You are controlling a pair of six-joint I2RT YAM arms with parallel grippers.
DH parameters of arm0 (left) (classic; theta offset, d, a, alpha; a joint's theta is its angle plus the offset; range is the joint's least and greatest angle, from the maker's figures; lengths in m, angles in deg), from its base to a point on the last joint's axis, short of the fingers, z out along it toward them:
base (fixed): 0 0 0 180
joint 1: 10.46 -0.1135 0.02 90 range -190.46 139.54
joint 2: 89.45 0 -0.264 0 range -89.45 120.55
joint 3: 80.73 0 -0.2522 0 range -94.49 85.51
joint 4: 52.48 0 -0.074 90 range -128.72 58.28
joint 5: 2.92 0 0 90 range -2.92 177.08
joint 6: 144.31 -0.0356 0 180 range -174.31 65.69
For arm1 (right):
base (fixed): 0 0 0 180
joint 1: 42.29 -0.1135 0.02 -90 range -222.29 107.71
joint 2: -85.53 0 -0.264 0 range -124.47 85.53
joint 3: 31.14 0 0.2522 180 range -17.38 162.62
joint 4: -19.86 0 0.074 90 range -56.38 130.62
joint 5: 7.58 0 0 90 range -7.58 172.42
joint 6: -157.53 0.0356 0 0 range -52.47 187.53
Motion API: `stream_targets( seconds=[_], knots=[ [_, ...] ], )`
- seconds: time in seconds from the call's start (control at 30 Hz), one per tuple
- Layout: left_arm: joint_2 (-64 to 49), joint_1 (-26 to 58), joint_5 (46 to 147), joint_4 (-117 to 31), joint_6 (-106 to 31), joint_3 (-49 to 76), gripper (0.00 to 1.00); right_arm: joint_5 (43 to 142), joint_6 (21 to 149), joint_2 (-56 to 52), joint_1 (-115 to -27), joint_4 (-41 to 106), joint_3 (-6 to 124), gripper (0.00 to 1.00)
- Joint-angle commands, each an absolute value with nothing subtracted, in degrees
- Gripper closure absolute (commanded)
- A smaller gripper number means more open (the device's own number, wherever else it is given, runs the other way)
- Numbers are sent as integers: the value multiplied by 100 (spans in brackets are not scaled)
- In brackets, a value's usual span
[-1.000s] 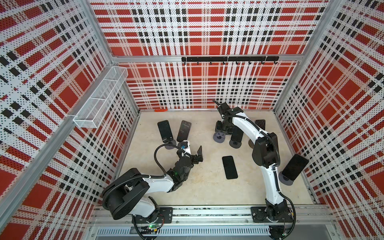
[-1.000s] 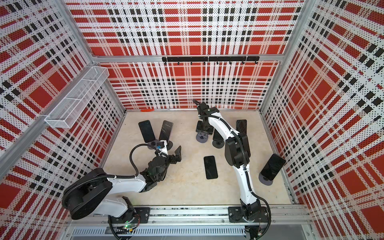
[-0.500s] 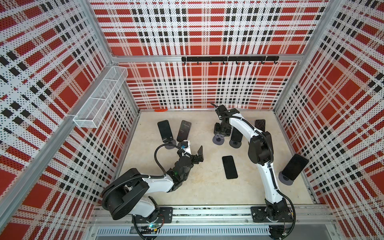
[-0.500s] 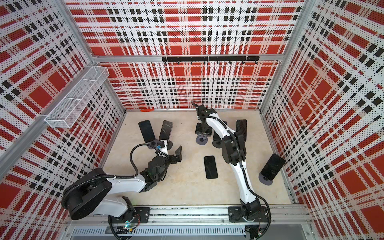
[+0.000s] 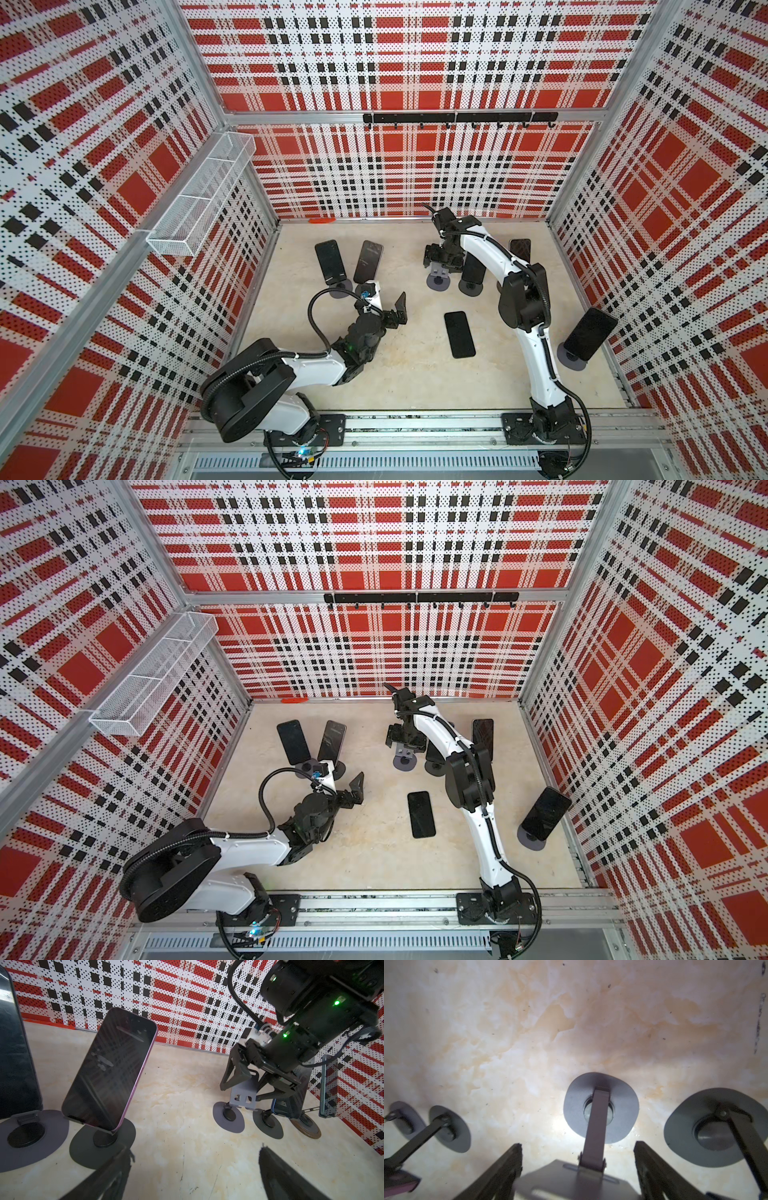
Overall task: Remove the phone from the phone stand
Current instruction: 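Move the right gripper over the blue-framed phone on the farthest stand, then lower the right gripper and close it on the blue-framed phone's top edge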
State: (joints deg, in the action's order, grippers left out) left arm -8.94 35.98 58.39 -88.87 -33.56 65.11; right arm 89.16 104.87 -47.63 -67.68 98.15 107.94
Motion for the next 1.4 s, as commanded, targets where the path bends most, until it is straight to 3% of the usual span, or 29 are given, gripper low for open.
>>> stream_targets(
  seconds=[0.0,0.3,0.5,0.97,1.37],
  knots=[
    [-958,3635,5782,-9023,-3339,6574,2,9171,10572,-4025,-6835,9730,10730,11],
    [-714,3611,5636,-9031,-3402,6497,2,8433,10584,-2796,-6883,9540,10256,9],
    [-657,3595,5561,-9023,-3518,6444,2,7214,10493,-2185,-6866,9395,9920,1],
    [-710,3577,5553,-9029,-3571,6469,2,5220,10992,-2758,-6655,9867,10133,0],
    [-706,3580,5647,-9022,-3534,6442,2,5885,10823,-3524,-6403,10228,10527,0]
  ],
)
